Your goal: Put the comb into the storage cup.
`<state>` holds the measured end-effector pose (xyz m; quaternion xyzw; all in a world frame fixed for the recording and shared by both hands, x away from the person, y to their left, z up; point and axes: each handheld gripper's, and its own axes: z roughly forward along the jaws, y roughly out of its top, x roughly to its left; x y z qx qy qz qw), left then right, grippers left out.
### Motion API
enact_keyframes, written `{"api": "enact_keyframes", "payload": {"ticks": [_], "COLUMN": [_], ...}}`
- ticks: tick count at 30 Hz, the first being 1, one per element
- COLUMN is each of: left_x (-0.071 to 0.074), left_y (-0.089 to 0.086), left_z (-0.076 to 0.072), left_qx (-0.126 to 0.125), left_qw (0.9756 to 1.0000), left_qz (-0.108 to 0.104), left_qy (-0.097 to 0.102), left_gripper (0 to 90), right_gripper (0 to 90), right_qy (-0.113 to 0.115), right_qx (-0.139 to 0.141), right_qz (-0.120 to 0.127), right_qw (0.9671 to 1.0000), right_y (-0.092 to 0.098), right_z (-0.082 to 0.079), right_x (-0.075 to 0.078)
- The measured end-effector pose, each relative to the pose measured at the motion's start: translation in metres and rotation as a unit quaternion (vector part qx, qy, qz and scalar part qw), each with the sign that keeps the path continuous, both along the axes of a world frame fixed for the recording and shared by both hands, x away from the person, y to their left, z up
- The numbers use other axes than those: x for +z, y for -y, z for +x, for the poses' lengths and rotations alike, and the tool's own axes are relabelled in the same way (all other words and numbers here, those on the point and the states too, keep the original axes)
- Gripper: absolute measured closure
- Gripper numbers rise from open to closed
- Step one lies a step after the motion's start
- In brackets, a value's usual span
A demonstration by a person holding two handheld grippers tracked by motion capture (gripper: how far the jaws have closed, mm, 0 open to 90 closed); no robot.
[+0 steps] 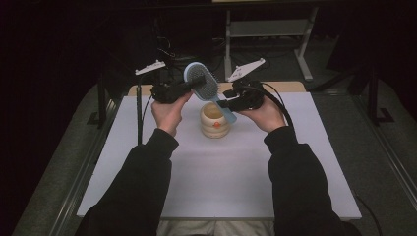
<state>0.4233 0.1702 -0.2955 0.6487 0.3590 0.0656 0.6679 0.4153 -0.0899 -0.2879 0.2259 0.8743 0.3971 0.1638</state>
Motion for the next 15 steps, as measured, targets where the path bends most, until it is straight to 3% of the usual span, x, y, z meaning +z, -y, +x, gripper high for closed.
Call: {"api": "enact_keyframes", "payload": {"ticks": [6, 10, 13, 15], "left_x": [0.009, 0.013, 0.015, 0.016], "left_y": [-0.005, -0.007, -0.008, -0.008], "left_z": [0.002, 0.004, 0.005, 0.006], "left_qx": [0.007, 0.012, 0.014, 0.016], "left_qw": [0.9998, 0.9997, 0.9996, 0.9994], "left_qz": [0.011, 0.015, 0.019, 0.025], "left_qy": [0.013, 0.016, 0.018, 0.018], "left_gripper": [55.8, 55.7, 55.7, 55.7], "right_gripper": [25.6, 14.3, 10.5, 1.5], "right_qy": [-0.009, -0.01, -0.015, -0.016], "right_qx": [-0.02, -0.04, -0.044, -0.052], "right_qz": [0.013, 0.023, 0.032, 0.035], "right_qw": [0.9997, 0.9989, 0.9984, 0.9979], "right_y": [0.008, 0.013, 0.017, 0.019], "right_z": [0.003, 0.003, 0.002, 0.002], "right_x": [-0.007, -0.01, -0.011, -0.011]}}
